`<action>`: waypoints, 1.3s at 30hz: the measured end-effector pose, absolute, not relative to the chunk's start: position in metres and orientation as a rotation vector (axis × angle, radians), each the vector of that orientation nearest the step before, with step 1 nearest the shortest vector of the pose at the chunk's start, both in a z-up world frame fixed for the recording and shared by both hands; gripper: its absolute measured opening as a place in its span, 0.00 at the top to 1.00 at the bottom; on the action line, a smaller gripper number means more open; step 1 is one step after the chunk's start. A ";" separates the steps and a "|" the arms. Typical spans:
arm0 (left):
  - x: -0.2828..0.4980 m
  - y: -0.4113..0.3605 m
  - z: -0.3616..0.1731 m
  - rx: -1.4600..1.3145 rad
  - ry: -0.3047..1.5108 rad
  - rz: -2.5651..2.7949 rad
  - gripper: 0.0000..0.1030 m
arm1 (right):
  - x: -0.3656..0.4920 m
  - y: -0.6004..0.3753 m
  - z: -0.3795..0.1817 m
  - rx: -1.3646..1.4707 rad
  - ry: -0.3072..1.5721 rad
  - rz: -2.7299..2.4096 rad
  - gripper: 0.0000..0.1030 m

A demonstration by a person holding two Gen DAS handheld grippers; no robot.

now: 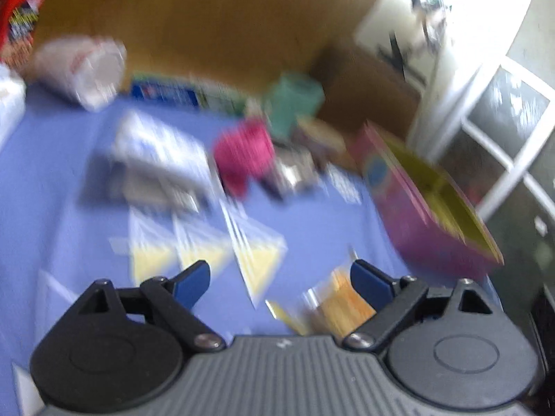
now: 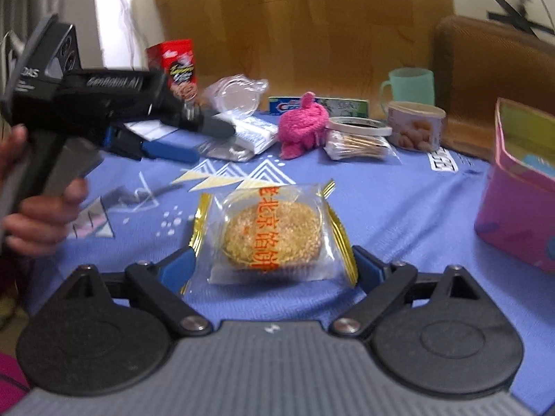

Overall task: Organize soft objects
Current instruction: 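Carry the mooncake with the left gripper into the tin and release it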

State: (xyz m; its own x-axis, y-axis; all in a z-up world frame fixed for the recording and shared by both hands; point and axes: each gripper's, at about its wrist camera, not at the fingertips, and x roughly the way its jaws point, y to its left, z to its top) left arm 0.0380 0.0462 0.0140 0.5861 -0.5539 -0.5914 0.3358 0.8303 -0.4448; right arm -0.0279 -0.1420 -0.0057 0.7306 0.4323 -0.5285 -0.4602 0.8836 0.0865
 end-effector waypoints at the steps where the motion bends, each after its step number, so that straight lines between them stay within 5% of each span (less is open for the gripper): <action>1: 0.035 0.040 0.010 -0.305 0.823 -0.545 0.10 | -0.026 -0.141 -0.006 -0.064 0.570 0.498 0.06; 3: 0.028 0.027 0.005 -0.276 0.822 -0.545 0.09 | -0.018 -0.143 -0.009 -0.060 0.594 0.530 0.06; 7: 0.028 0.000 0.006 -0.213 0.818 -0.560 0.27 | -0.012 -0.140 -0.008 -0.058 0.597 0.604 0.26; 19: 0.078 -0.134 0.089 -0.070 0.635 -0.766 0.27 | -0.014 -0.224 0.041 0.040 0.309 0.326 0.26; 26: 0.108 -0.244 0.088 -0.028 0.627 -0.866 0.23 | 0.006 -0.324 0.050 0.127 0.312 0.020 0.25; 28: 0.108 -0.262 0.081 -0.019 0.639 -0.850 0.23 | 0.013 -0.345 0.043 0.129 0.332 -0.099 0.18; 36: 0.082 -0.222 0.069 -0.047 0.633 -0.808 0.22 | -0.017 -0.373 0.038 0.179 0.249 -0.255 0.13; 39: 0.070 -0.176 0.066 -0.049 0.596 -0.757 0.18 | -0.022 -0.359 0.042 0.183 0.204 -0.219 0.24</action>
